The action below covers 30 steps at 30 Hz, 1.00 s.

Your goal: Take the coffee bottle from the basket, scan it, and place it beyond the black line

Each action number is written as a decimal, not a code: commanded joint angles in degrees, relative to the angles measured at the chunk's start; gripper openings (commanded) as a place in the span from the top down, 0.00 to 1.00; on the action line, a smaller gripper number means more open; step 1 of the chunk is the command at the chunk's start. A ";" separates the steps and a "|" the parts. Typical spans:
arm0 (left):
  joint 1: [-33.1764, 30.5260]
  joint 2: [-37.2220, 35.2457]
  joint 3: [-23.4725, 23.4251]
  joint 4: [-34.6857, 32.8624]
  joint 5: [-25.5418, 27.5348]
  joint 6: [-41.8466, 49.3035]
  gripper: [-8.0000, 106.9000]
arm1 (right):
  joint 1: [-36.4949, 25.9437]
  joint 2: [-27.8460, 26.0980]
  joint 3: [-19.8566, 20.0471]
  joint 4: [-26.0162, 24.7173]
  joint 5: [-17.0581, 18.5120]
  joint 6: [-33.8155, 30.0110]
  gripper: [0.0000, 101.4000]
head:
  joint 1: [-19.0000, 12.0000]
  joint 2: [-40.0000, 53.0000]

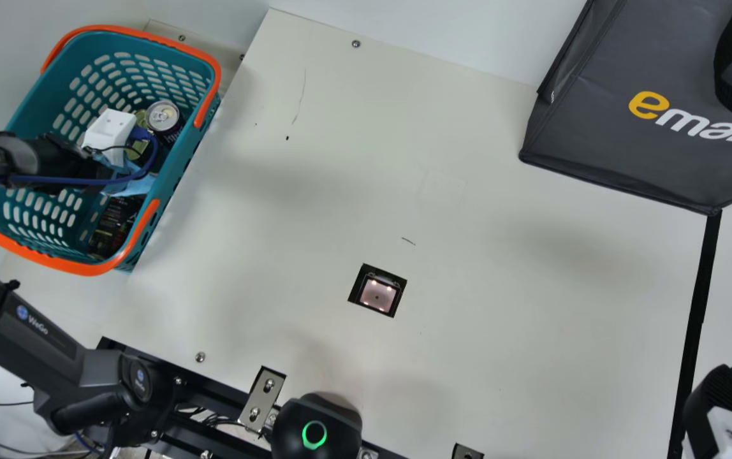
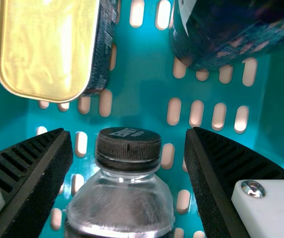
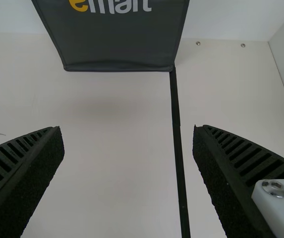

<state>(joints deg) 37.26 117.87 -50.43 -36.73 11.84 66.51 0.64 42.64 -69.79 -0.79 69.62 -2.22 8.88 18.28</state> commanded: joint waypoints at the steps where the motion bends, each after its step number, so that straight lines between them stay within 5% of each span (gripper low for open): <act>1: -0.16 0.41 -0.32 -0.95 -0.17 0.53 0.21 | 0.00 0.00 0.00 0.00 0.00 0.00 0.10 | -0.96 0.14; 12: -0.31 1.84 -1.25 -5.68 -0.47 5.02 0.84 | 0.00 0.00 0.00 0.00 0.00 0.00 0.10 | -0.96 0.14; 30: 1.08 -8.00 0.86 -4.24 4.25 1.24 0.84 | 0.00 0.00 0.00 0.00 0.00 0.00 0.10 | -0.96 0.14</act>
<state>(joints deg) 38.27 111.12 -49.66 -41.19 15.77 68.12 0.64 42.64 -69.79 -0.79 69.62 -2.22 8.88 18.28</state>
